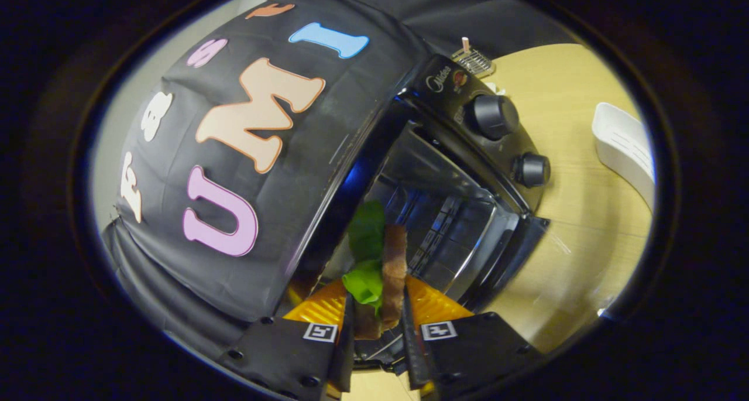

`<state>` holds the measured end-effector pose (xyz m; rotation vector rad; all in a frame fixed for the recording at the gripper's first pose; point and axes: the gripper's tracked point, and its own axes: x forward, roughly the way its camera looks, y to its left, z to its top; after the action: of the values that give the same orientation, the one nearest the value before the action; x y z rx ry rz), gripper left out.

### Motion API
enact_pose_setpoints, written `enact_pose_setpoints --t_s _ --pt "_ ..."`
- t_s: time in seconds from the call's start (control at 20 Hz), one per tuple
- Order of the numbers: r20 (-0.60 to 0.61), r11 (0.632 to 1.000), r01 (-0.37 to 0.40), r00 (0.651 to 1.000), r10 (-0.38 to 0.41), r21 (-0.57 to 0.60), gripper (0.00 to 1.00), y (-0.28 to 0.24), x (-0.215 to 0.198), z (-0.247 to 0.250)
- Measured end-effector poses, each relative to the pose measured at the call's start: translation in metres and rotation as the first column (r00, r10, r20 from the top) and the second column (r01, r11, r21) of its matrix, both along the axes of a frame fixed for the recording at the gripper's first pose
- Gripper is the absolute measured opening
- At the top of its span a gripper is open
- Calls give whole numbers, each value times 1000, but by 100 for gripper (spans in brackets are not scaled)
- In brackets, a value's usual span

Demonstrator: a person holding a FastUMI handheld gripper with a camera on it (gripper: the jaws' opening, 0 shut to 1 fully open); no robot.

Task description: Open the toaster oven, put the food inside, and close the toaster oven door.

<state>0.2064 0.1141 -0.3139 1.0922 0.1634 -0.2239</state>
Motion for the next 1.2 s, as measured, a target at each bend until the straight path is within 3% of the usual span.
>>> enact_pose_setpoints --t_s 0.15,0.35,0.6,0.85,1.2 --pt "-68 998 32 997 -37 -62 46 -14 4 -17" --pt "-104 980 73 990 -93 -184 70 -32 -5 -15" --pt "-217 891 39 964 -153 -453 99 -53 -33 -13" --pt "-312 804 -93 943 -118 -587 100 -48 -69 -7" --pt "-556 635 -435 831 10 -639 100 -19 -145 -23"
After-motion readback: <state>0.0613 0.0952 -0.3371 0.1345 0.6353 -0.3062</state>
